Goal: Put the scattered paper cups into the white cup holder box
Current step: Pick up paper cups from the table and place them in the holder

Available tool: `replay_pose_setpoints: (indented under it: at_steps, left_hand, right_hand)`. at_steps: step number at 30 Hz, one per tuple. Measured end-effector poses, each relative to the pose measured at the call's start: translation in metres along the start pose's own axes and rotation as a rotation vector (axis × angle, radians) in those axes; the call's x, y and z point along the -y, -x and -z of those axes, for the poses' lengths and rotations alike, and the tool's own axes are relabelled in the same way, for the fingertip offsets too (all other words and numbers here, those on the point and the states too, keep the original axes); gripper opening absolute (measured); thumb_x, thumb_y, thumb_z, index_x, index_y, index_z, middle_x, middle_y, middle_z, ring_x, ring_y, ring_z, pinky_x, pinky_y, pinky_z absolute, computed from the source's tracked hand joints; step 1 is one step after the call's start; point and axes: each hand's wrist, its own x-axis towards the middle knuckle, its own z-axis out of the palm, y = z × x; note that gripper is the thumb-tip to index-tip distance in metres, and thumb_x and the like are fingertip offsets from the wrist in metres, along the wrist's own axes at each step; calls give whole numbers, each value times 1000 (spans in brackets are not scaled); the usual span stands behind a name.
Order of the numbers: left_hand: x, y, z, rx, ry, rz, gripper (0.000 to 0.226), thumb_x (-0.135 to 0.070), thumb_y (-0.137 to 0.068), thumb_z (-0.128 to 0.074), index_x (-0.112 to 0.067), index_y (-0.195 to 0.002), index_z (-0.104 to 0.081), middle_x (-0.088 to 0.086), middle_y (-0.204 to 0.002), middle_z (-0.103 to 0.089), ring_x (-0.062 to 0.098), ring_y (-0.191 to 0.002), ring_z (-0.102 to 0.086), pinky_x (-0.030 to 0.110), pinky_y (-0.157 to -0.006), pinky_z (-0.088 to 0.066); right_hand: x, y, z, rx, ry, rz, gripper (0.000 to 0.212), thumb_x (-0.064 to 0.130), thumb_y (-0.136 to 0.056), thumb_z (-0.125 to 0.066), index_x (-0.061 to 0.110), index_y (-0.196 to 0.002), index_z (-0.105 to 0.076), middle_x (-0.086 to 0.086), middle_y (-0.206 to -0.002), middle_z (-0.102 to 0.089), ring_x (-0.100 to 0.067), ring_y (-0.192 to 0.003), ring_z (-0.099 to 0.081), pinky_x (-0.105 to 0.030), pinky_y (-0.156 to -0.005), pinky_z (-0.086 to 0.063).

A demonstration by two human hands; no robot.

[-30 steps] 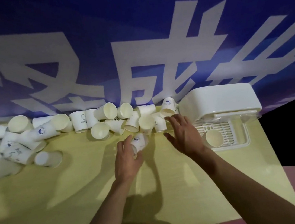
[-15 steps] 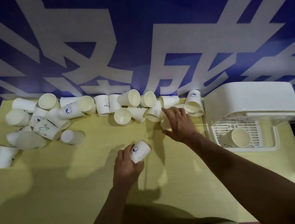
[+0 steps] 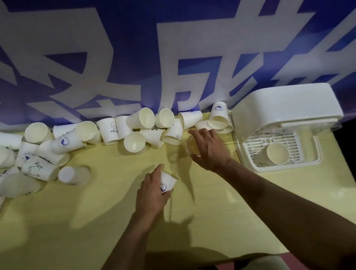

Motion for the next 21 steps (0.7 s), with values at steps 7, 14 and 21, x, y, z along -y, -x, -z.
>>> replay_pose_setpoints:
  at_steps: [7,14,21]
  left_hand:
    - [-37,13,9,-41,150,-107,85,-26,-79,-77,-39,-149,-30,-3,-127,-40,24,-109,-57,42,-87,-55]
    - [-111,33,0,-135,195,-260,80,-30,-80,-80,-33,-145,-35,-8,-129,-36,16,-110,-51,35,-82,-53]
    - [-220,46,-37,-228,224,-443,82,-30,-79,-82,-28,-146,-35,-8,-140,-44,0,-116,-40,23,-93,-41]
  right_hand:
    - [-23,81,20,-219,-259,6,63,22,-83,-75,18,-140,-49,-11,-131,-48,-34,-110,-54,-49,-90,-54]
    - [-71,159,47,-336,-394,-24,64,16,-82,-76,18,-140,-51,-5,-132,-47,-25,-117,-54,-42,-99,-52]
    - [-147,218,80,-419,-457,-26,68,19,-86,-79,22,-146,-48,0,-134,-46,-16,-117,-55,-25,-96,-52]
